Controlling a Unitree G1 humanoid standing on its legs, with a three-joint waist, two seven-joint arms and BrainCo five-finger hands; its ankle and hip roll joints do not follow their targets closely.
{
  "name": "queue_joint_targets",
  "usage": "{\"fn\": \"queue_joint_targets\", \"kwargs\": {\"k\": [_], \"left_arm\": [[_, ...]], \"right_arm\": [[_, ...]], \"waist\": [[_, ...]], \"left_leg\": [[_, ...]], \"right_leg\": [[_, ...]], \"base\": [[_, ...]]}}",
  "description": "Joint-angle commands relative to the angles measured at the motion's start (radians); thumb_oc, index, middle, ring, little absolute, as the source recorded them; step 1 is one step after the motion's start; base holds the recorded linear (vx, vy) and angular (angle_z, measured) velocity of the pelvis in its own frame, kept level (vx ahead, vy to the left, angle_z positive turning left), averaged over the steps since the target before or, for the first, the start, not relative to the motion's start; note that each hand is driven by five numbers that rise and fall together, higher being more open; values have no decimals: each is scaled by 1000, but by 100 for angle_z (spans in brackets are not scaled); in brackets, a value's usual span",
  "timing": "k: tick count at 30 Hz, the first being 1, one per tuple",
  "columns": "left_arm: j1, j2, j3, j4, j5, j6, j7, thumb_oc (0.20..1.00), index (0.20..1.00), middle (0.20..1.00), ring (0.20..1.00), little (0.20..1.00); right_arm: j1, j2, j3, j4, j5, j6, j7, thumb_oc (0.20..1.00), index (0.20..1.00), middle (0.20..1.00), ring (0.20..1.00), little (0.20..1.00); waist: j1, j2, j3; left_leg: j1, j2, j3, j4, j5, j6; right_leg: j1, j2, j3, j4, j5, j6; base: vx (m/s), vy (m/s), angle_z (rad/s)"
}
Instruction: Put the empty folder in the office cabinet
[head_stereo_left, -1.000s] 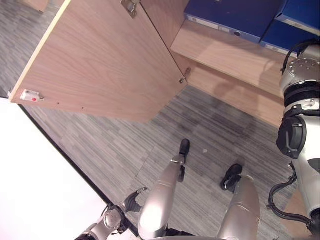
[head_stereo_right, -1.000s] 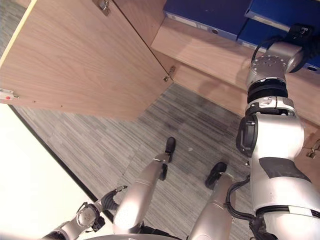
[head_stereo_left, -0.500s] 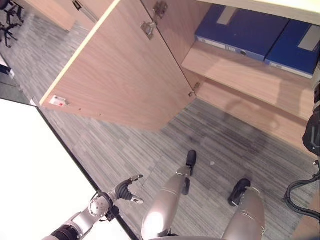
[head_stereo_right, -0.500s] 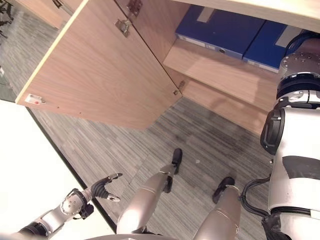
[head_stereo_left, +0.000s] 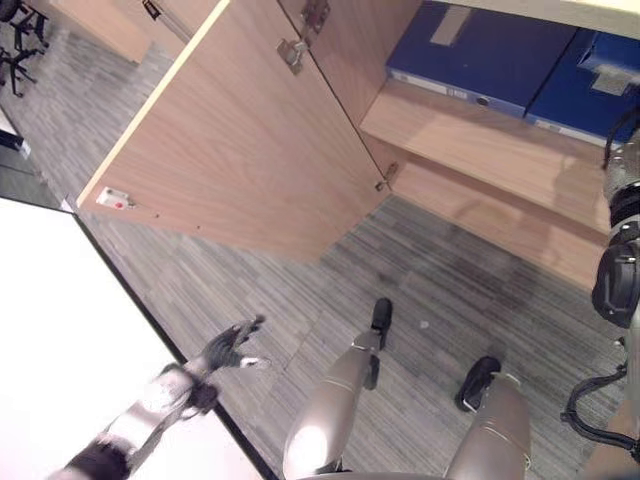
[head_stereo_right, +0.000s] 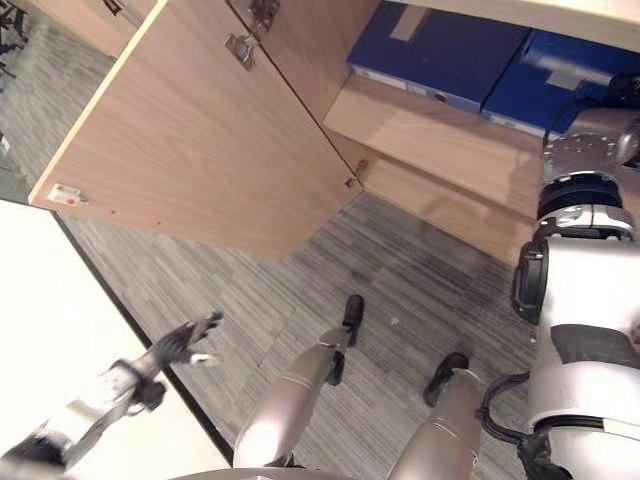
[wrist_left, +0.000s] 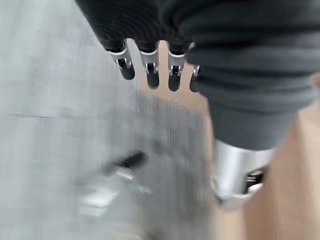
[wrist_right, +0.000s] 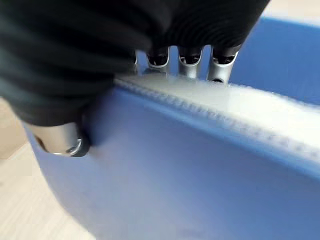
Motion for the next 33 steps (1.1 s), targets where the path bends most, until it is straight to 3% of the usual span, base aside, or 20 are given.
{"fn": "queue_joint_targets", "kwargs": {"k": [1,4,5,6,9,33], "left_arm": [[-15,87,52,-6,-50,-18,-22,1000,1000,1000,1000,1000],[-15,88,70,-48,-94,-12,-30,1000,1000,1000,1000,1000],[-14,85,75,-51,-99,-14,-29,1000,1000,1000,1000,1000],[-12,78,80,-59,-120,-12,-32,1000,1000,1000,1000,1000],[-12,77,88,-56,-117,-14,-36,1000,1000,1000,1000,1000],[11,86,113,-102,-149,-9,-46,1000,1000,1000,1000,1000]], "right_arm": [[-107,-102,50,-95,-60,-36,62,200,200,200,200,200],[-101,-61,25,-90,-61,-32,69,200,200,200,200,200],[-98,-52,18,-92,-62,-31,67,200,200,200,200,200],[-98,-45,14,-91,-68,-30,66,200,200,200,200,200],[-88,-26,5,-99,-70,-33,69,200,200,200,200,200],[-69,-19,0,-96,-71,-17,74,200,200,200,200,200]], "waist": [[23,-15,46],[22,-18,47],[25,-13,53],[22,-17,46],[18,-17,45],[21,-27,40]], "left_leg": [[73,34,-26,100,-234,-15],[76,34,-21,102,-236,-15],[68,36,-14,100,-212,-10],[76,34,-21,101,-235,-14],[73,36,-21,96,-231,-14],[72,36,-26,79,-226,-16]], "right_leg": [[125,30,28,-130,-7,105],[127,33,33,-129,-9,102],[118,31,19,-134,16,95],[125,36,35,-131,-8,101],[121,37,37,-129,-9,100],[113,39,32,-133,-3,101]], "base": [[0,0,0],[-16,19,-4],[2,3,-4],[-33,16,-3],[30,-7,0],[0,0,0]]}}
